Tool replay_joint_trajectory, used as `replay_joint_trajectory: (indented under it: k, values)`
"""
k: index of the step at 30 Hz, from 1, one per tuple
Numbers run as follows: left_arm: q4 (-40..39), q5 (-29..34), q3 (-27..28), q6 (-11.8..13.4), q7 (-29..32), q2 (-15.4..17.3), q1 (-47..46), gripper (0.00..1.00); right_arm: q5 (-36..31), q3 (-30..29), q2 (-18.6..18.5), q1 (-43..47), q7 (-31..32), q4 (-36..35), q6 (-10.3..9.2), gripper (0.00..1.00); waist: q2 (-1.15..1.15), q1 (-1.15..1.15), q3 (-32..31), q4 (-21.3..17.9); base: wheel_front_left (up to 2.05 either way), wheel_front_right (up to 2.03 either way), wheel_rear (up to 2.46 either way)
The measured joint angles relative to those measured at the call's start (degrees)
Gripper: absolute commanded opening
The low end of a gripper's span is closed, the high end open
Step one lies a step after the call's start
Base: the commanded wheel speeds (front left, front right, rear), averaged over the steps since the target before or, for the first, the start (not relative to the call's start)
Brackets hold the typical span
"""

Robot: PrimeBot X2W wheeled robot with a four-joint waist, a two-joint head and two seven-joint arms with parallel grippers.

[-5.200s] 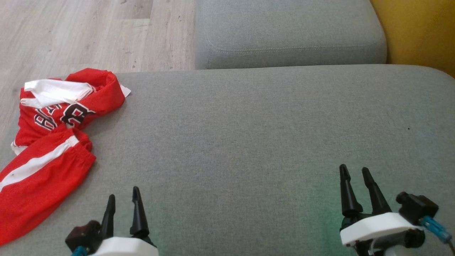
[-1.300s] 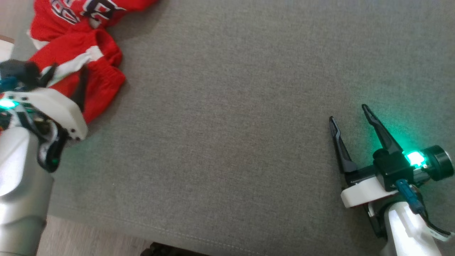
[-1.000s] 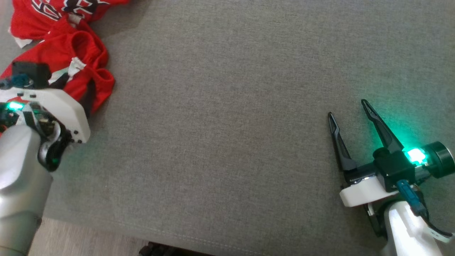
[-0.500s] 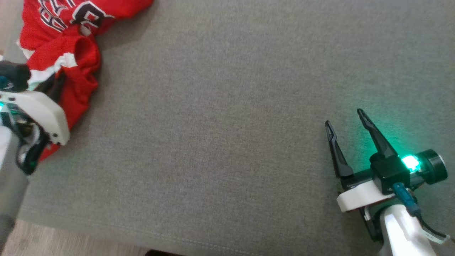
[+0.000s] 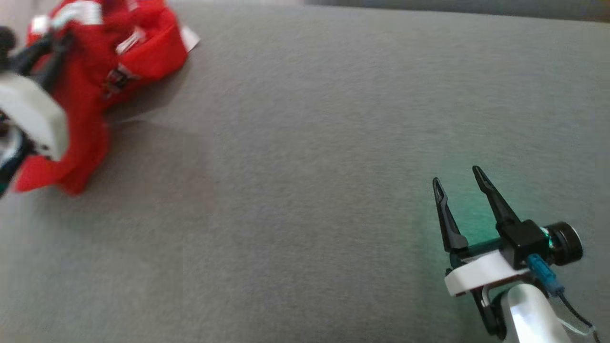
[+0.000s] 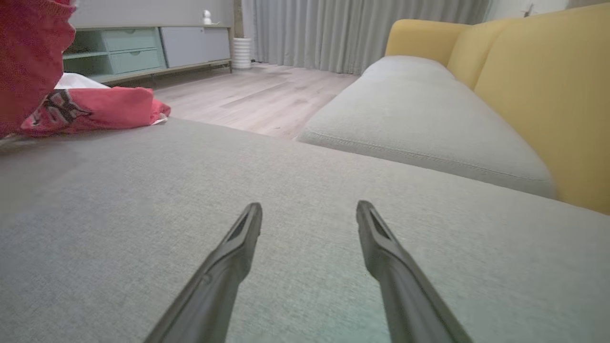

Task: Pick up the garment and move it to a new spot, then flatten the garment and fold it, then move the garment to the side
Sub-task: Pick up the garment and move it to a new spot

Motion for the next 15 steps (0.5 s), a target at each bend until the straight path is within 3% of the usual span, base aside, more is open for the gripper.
replay_joint_trajectory:
  k: [4, 9, 15]
  values:
    - [-4.89, 0.00, -2.83, 0.08, 1.57, -2.09, -0.40, 0.00, 1.55, -0.01, 0.05, 0.05, -0.94, 1.33, 0.00, 1.00, 0.00, 0.00, -2.02, -3.77, 0.00, 0.00, 0.00]
    - [-4.91, 0.82, -7.66, 3.37, -0.54, -12.98, 0.75, 0.00, 3.69, -1.53, 0.31, 0.32, -1.55, 2.77, 0.00, 1.00, 0.00, 0.01, -4.38, -10.14, 0.00, 0.00, 0.00]
    - [6.81, 0.76, -12.51, 6.48, -10.28, -29.74, 6.28, 0.00, 5.48, -0.80, 0.33, 0.32, -1.89, 4.66, 0.01, 1.00, 0.00, 0.01, -5.09, -15.87, 0.00, 0.00, 0.00]
